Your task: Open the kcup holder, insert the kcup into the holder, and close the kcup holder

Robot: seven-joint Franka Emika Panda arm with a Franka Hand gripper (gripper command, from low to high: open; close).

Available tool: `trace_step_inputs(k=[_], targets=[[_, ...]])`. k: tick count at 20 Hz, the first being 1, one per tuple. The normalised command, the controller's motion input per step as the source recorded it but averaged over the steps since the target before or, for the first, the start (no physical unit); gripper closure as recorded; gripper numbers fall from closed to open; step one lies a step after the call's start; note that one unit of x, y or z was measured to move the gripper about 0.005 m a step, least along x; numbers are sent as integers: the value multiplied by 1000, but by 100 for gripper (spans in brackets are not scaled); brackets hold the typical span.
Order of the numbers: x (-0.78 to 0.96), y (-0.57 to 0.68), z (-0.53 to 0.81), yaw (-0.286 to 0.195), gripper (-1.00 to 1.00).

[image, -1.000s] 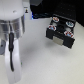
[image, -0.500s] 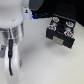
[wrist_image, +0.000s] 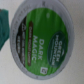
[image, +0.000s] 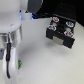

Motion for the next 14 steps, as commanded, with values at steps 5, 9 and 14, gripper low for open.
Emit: trace_step_inputs(k=[5,9,14], targets=[[223,-8,65,-100,100],[177,38,180,-94,100],[65,189,600,-59,100]])
